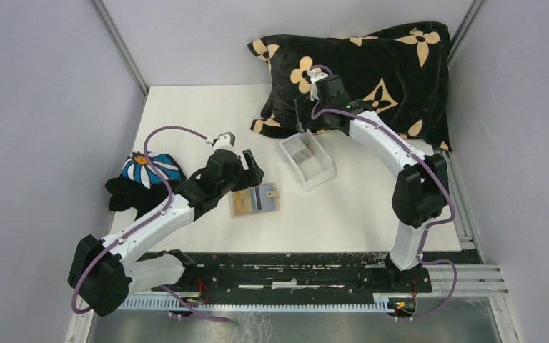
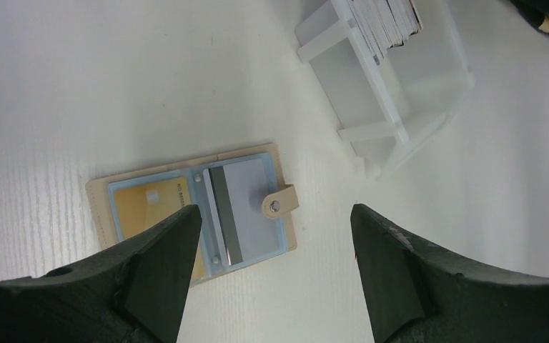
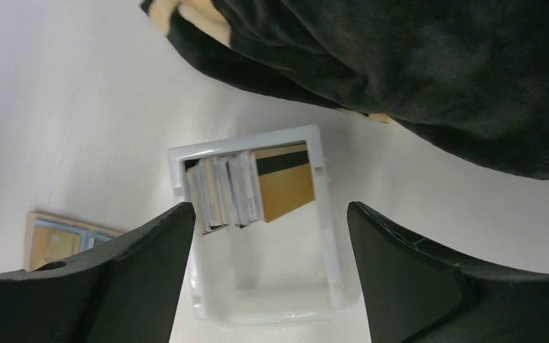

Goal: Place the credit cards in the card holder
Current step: Pick up the credit card from the storage box.

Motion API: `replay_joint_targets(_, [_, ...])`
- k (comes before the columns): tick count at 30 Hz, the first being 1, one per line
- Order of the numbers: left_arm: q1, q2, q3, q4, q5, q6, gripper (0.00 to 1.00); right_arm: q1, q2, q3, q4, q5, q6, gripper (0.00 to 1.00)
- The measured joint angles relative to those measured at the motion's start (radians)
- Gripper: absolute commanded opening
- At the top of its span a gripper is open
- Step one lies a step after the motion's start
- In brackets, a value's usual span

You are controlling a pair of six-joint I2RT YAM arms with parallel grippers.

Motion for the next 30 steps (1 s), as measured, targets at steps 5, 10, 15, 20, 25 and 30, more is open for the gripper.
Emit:
replay_joint_targets(5, [0.000, 0.018, 0.000, 0.002, 0.000, 0.000, 0.84, -0.060, 0.062, 0.006, -0.034, -0.055, 0.010, 0.81])
replay_joint_targets(10, [0.000, 0.035, 0.000, 0.004, 0.001, 0.000, 0.84, -0.066, 0.128, 0.025, -0.069, -0.129, 0.027, 0.80])
replay_joint_targets(15, [0.000, 0.051, 0.000, 0.004, 0.002, 0.000, 0.83, -0.058, 0.149, 0.041, -0.092, -0.184, 0.045, 0.80])
replay_joint_targets(20, [0.000, 0.054, 0.000, 0.008, 0.003, 0.000, 0.83, -0.057, 0.167, 0.076, -0.092, -0.215, 0.056, 0.79])
replay_joint_targets(25, [0.000, 0.054, 0.000, 0.011, 0.003, 0.000, 0.83, -0.057, 0.204, 0.093, -0.095, -0.236, 0.066, 0.79])
replay_joint_targets(30, [0.000, 0.056, 0.000, 0.016, 0.004, 0.000, 0.83, -0.057, 0.235, 0.093, -0.108, -0.249, 0.070, 0.77])
